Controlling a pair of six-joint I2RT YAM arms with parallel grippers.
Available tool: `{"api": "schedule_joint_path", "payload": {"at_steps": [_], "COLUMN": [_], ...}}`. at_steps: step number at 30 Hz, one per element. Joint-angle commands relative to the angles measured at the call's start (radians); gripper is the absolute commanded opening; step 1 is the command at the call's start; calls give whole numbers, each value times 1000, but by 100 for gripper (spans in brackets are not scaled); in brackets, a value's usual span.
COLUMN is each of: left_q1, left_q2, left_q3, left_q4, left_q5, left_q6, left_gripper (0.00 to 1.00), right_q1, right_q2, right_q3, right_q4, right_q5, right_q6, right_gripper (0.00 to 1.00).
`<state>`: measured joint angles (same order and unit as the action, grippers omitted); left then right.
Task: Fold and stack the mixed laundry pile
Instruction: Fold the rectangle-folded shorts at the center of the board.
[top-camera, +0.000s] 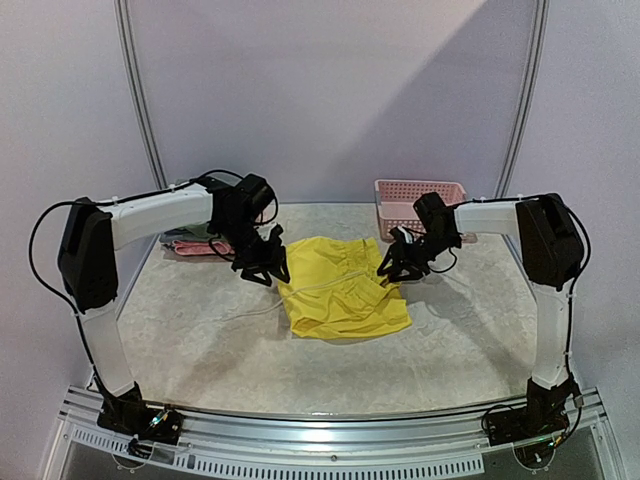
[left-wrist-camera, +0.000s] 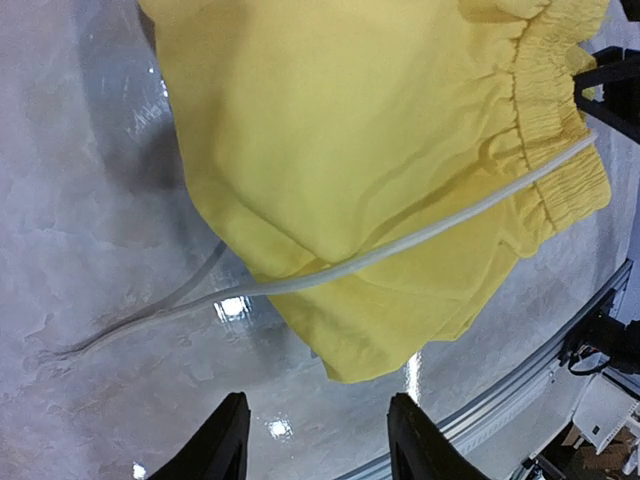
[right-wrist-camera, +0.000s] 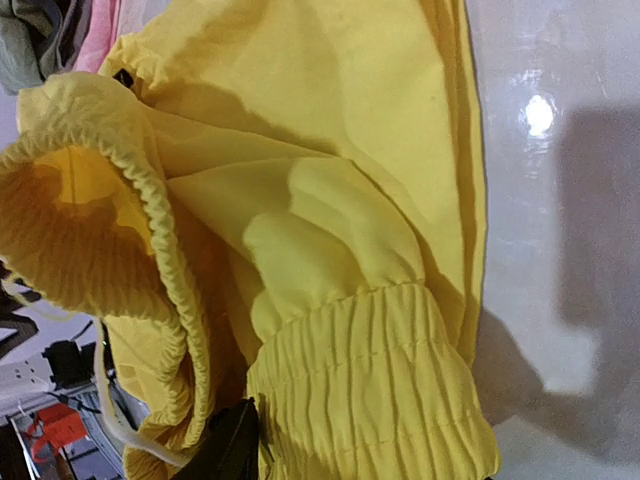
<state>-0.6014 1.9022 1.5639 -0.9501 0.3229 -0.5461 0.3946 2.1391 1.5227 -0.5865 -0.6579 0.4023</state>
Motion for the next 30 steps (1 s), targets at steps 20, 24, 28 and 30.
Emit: {"api": "schedule_joint_path", "payload": {"at_steps": [20,24,28,30], "left_q1": [-46,-46,-46,-46], "left_q2": [-40,-54,-75,-90], "left_q3": [-39,-55,-76,-89], "left_q4": [-9,-2,10,13], "left_q5": [-161,-165,-163,-167], "left_q6": [81,77,68,64], "left_gripper": [43,43,43,44], "right_q1": [-5,10,37,48], "right_q2": [-121,-122,-59,-24], "right_q3": [128,149,212,231], "right_q4": [-128,-66,-76,-73], "right_q5": [87,49,73,95], "right_q6": [-196,-132,-115,-105], "right_gripper": [55,59,61,62]}}
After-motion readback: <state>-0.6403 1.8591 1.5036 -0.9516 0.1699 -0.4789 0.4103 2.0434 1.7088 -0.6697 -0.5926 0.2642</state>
